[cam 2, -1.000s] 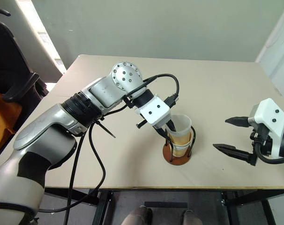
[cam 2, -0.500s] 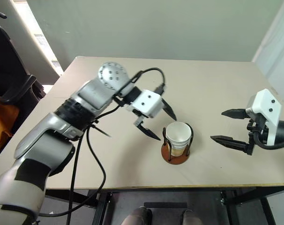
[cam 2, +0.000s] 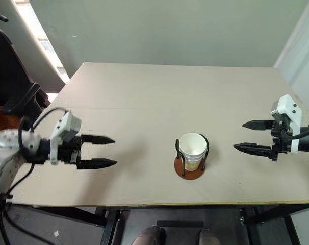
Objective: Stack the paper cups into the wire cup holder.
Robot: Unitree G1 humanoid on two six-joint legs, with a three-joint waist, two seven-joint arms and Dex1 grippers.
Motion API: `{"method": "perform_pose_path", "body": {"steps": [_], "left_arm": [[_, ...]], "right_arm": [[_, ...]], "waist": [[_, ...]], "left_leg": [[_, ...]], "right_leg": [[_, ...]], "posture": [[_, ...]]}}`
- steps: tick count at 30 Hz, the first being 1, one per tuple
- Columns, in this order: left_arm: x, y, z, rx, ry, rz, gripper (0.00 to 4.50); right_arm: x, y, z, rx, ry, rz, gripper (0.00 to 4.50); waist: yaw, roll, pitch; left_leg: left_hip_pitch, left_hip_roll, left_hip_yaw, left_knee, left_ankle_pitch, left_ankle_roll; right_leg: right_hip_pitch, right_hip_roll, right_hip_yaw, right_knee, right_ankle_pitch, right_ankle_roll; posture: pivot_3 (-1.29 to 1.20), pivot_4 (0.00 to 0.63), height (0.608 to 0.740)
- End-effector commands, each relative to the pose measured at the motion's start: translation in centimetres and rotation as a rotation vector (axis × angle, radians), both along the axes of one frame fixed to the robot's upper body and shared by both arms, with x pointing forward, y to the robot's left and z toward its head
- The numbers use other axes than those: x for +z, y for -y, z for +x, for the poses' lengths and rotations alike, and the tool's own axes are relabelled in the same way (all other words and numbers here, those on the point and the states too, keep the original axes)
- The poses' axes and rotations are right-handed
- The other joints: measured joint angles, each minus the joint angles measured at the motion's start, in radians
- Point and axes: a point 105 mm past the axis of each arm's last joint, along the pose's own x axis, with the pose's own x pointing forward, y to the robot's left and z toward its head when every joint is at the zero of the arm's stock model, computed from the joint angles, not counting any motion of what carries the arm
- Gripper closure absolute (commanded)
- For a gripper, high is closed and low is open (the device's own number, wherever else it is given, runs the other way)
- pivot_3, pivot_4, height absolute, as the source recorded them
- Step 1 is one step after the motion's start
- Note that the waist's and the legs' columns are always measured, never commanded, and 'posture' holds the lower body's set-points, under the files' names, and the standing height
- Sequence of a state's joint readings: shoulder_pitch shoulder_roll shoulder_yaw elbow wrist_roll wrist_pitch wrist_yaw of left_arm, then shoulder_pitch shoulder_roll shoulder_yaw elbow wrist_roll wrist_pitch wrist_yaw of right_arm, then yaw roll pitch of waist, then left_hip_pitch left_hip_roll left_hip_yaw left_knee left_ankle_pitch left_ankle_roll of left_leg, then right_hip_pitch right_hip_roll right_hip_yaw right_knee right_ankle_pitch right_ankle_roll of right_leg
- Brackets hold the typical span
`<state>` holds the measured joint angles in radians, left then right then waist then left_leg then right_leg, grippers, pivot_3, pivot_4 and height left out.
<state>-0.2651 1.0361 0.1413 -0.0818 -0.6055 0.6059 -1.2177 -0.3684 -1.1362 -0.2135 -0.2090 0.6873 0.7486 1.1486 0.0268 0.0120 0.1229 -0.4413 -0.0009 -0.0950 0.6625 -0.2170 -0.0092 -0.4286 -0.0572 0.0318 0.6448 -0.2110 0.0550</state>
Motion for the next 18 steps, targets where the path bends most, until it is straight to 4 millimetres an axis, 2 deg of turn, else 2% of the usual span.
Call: {"method": "perform_pose_path", "body": {"steps": [1,7,13,18], "left_arm": [[1.3,-1.2,0.9,0.123,0.086,-0.061,0.11],[1.9,-1.7,2.5,0.204,0.136,-0.119,0.11],[2.6,-0.6,3.0,0.168,0.152,-0.129,0.11],[3.0,0.8,2.6,0.089,0.138,-0.133,0.11]], "right_arm": [[0.7,-0.2,0.2,0.015,0.036,0.001,0.0],[0.4,-0.2,0.4,0.005,0.022,0.032,0.0],[0.2,-0.3,-0.1,-0.005,0.014,0.07,0.0],[-0.3,-0.3,-0.6,-0.019,0.003,0.112,0.0]], "waist": [[0.003,0.0,0.0],[-0.003,0.0,0.0],[-0.003,0.0,0.0],[-0.003,0.0,0.0]], "left_leg": [[0.001,0.001,-0.001,0.0,0.001,-0.001],[0.008,0.001,-0.003,-0.006,0.011,-0.004],[0.006,0.001,-0.003,-0.008,0.011,-0.005],[0.006,0.001,-0.002,-0.012,0.011,-0.008]], "right_leg": [[0.0,0.0,-0.001,0.001,0.0,-0.001],[0.005,0.002,-0.001,0.002,0.005,-0.01],[0.003,0.003,-0.001,0.0,0.004,-0.01],[0.002,0.003,-0.001,-0.001,0.003,-0.008]], "posture": [[0.0,0.15,0.74],[0.0,0.15,0.74],[0.0,0.15,0.74],[0.0,0.15,0.74]]}}
